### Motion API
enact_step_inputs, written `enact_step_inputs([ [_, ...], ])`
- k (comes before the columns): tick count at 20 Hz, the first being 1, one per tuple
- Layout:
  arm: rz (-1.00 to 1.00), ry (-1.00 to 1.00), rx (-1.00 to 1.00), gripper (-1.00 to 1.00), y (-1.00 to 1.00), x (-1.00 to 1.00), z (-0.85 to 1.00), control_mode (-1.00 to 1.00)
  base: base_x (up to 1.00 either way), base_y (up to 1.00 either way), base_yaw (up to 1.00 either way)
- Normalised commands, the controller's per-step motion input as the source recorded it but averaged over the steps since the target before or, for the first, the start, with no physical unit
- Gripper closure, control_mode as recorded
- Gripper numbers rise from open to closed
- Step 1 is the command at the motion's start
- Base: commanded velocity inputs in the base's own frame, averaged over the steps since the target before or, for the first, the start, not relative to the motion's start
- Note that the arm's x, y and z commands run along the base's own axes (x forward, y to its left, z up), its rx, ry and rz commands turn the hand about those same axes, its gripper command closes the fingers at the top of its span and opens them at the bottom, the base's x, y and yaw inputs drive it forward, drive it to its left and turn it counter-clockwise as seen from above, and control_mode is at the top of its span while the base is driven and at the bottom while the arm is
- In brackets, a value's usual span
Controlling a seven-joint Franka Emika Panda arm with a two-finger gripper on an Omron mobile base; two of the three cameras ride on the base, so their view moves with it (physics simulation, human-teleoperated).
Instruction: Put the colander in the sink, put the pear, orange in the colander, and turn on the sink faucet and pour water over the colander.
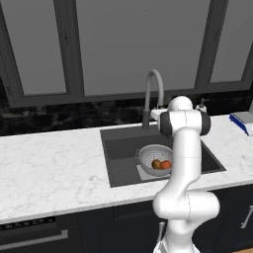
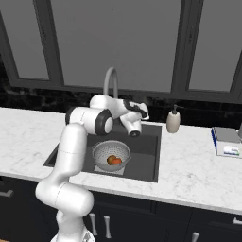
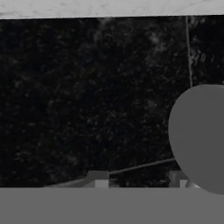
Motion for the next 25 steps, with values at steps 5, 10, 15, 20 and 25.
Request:
enact_step_inputs([
  [5, -0.12, 0.03, 0.19, 1.0, -1.0, 0.12, 0.21, -1.0, 0.0, 0.0, 0.0],
  [10, -0.1, 0.06, 0.21, 1.0, -1.0, 0.13, 0.16, -1.0, 0.0, 0.0, 0.0],
  [15, 0.0, -0.01, 0.35, 1.0, -1.0, -0.01, 0.69, -1.0, 0.0, 0.0, 0.0],
  [20, 0.11, -0.2, 0.47, 1.0, -0.98, -0.34, 1.0, -1.0, 0.0, 0.0, 0.0],
  [25, 0.16, -0.25, 0.47, 1.0, -1.0, -0.77, 0.96, -1.0, 0.0, 0.0, 0.0],
])
